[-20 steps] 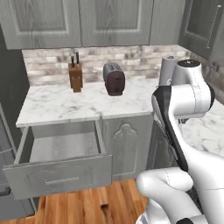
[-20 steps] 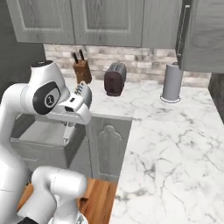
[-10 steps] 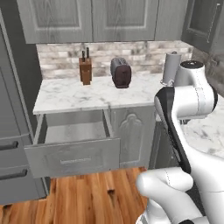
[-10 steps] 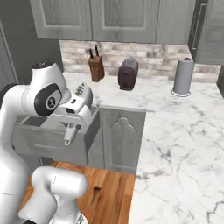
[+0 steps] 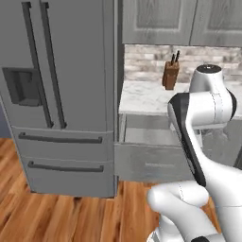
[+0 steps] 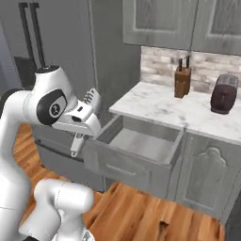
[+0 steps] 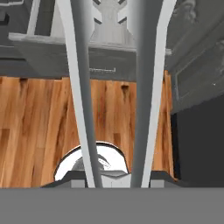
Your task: Take the tongs from the drawer on the left and place them on the dining counter next to the tray containing the hot dog.
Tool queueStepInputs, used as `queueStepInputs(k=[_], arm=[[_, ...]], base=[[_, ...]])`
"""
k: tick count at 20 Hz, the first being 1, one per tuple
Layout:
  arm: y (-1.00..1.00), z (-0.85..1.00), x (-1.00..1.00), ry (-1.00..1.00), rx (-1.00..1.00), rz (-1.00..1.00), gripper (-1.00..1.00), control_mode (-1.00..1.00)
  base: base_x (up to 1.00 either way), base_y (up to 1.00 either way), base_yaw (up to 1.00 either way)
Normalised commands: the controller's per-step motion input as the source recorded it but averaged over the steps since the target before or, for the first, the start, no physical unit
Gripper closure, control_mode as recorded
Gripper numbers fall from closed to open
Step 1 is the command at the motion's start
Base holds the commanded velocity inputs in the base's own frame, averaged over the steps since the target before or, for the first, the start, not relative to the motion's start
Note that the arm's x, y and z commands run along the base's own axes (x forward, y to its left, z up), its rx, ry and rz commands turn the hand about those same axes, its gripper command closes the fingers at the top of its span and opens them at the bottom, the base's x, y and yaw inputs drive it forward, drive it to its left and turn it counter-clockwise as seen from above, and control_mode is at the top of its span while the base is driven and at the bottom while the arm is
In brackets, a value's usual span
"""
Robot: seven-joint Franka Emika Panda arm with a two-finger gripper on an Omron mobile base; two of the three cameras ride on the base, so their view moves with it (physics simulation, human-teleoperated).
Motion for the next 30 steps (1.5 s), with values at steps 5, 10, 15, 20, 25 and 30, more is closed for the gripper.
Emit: queueStepInputs(k=[5, 10, 15, 20, 25, 30], arm=[[0.00, 0.00, 0.00, 0.00, 0.00, 0.00, 1.00, 1.00], [0.00, 0.00, 0.00, 0.00, 0.00, 0.00, 1.00, 1.00], [0.00, 0.00, 0.00, 0.00, 0.00, 0.00, 1.00, 1.00], [0.00, 0.00, 0.00, 0.00, 0.00, 0.00, 1.00, 1.00], [0.00, 0.00, 0.00, 0.00, 0.00, 0.00, 1.00, 1.00], [0.00, 0.00, 0.00, 0.00, 0.00, 0.00, 1.00, 1.00]], base=[[0.04, 0.47, 0.85], [0.13, 0.12, 0.91], [0.10, 0.00, 0.94], [0.00, 0.00, 0.99], [0.19, 0.00, 0.93], [0.72, 0.00, 0.78]])
